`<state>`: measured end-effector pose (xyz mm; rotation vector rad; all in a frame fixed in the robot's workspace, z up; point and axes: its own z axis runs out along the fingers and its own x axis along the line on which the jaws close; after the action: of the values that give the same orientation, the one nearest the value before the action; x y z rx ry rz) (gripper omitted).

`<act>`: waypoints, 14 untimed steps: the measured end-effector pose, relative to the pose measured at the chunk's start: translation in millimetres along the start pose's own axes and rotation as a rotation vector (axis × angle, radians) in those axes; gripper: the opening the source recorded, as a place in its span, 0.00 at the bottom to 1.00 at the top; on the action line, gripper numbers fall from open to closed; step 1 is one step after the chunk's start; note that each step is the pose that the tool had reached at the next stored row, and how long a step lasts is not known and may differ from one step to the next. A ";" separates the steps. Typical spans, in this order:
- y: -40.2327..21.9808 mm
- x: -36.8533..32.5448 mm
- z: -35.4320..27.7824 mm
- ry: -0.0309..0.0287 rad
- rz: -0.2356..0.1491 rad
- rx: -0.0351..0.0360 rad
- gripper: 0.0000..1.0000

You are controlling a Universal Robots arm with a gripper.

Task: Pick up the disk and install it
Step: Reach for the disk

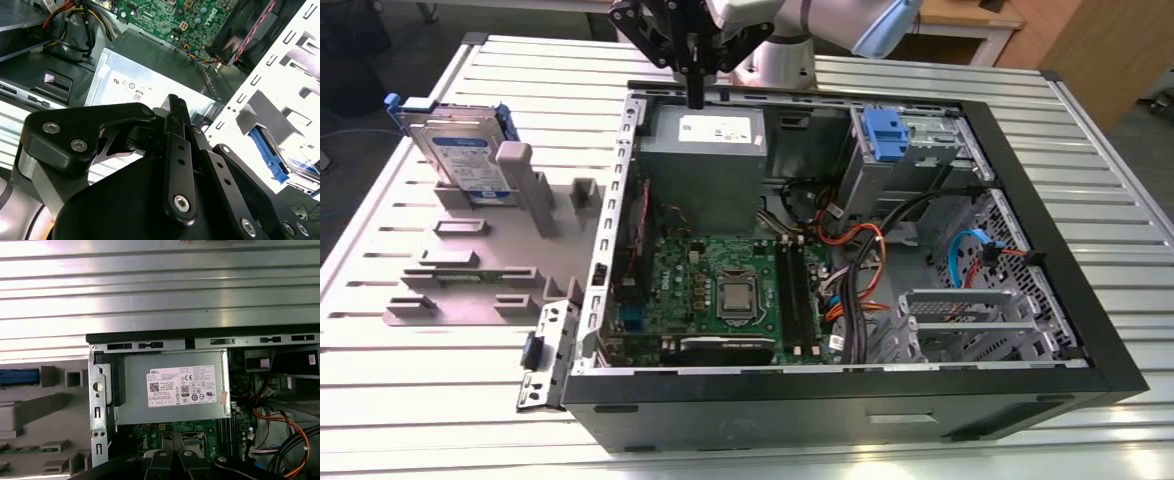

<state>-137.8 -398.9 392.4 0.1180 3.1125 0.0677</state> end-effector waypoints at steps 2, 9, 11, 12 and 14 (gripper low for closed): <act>-0.1 0.6 0.0 0.0000 0.000 0.0000 0.11; -0.2 2.9 0.2 0.0000 0.000 0.0000 0.11; -0.3 3.6 0.2 0.0000 0.000 0.0001 0.11; -0.3 3.9 0.2 0.0000 0.000 0.0001 0.11; -0.4 4.6 0.3 0.0000 0.000 0.0001 0.11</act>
<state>-142.4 -398.9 392.0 0.1180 3.1125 0.0676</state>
